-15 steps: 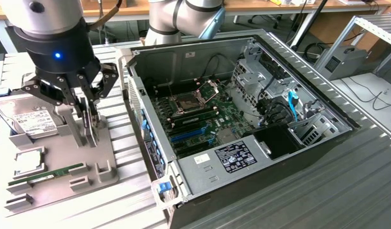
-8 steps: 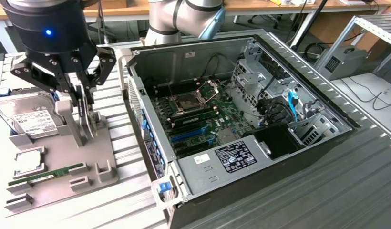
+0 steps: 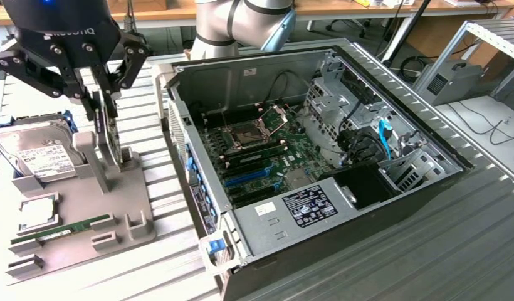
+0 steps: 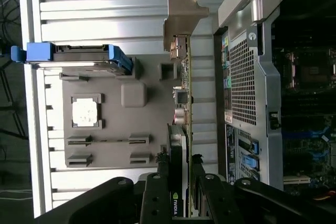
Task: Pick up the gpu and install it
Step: 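Pick up the gpu and move the gpu toward the slot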
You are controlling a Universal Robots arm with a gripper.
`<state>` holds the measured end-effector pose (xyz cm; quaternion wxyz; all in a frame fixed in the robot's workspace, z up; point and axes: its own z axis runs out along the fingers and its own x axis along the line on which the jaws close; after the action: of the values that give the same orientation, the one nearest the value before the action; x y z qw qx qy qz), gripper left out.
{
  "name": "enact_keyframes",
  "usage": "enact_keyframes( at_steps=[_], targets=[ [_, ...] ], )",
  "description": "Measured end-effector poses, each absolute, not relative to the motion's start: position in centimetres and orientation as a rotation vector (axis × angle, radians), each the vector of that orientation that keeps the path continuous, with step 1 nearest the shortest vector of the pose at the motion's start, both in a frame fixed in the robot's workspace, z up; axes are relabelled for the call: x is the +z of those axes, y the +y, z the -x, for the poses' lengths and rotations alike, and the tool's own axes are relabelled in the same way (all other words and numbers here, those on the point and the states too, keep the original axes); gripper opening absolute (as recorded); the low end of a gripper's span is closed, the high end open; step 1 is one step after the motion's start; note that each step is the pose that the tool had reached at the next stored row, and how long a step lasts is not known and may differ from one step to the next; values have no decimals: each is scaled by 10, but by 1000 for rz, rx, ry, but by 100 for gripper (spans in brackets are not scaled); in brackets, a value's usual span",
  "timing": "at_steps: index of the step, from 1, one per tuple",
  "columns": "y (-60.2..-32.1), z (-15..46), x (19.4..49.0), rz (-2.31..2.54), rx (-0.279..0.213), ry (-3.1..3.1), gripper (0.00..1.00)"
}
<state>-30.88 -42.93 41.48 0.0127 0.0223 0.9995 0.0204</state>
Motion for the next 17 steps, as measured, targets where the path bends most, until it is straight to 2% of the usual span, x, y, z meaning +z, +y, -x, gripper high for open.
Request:
enact_keyframes(
  at_steps=[8,17],
  targets=[
    [-429,309,440,-70,64,3115,27],
    [-429,300,441,-70,63,3115,27]
  ],
)
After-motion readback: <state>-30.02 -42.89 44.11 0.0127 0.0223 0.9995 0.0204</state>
